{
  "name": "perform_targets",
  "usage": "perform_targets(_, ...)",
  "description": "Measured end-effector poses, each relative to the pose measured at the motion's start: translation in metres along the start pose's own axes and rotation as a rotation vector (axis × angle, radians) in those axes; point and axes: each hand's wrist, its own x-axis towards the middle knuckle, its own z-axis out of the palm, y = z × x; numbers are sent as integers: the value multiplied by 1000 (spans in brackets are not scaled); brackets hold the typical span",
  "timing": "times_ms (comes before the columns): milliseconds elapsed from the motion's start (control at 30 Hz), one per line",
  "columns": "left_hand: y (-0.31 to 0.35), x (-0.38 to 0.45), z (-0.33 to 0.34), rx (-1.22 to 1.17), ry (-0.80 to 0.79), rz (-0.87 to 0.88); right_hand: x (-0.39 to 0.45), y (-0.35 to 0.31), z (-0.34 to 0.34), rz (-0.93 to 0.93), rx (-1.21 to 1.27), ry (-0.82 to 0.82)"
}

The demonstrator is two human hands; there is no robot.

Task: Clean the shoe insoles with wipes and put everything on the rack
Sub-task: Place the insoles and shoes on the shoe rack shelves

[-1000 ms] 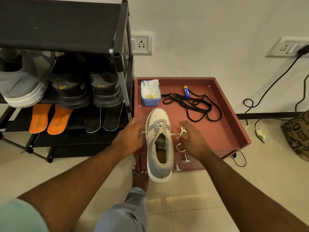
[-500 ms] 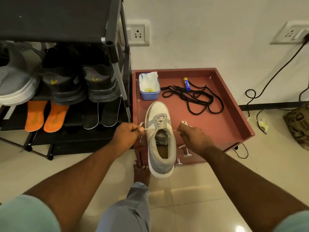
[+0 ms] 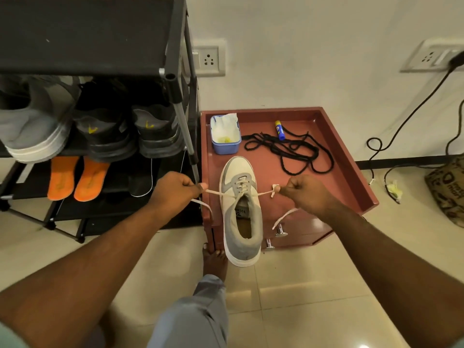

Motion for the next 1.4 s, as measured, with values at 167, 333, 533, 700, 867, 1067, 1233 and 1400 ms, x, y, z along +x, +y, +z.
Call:
perform_targets(167,33,-20,-28,182,58,65,-10,-32,-16,9,-4,53)
perform_targets(333,32,-53,10,514,25,208,-32,-49,23,-133,-212,175)
perform_targets(533,33,-58,60,191,-26,75,-52,-53,88,-131,-592,90)
perform_targets(700,12,-43,71,80,-77,22,-33,-54,97,-147,-956,47)
perform_targets(867,-3,-37,69,-69,-113,58,-22,-49,97,-386,-1027,18)
perform_targets(1067,-7,-28,70,-248,-12,-72,-27,-31,83,-581,-749,199)
perform_targets(1233,10,-36,72,80,-27,189,-26,-23,76,-471,-246,141)
perform_targets(1400,22,-35,80,496,-31,395,-20,-27,70,-202,97,102)
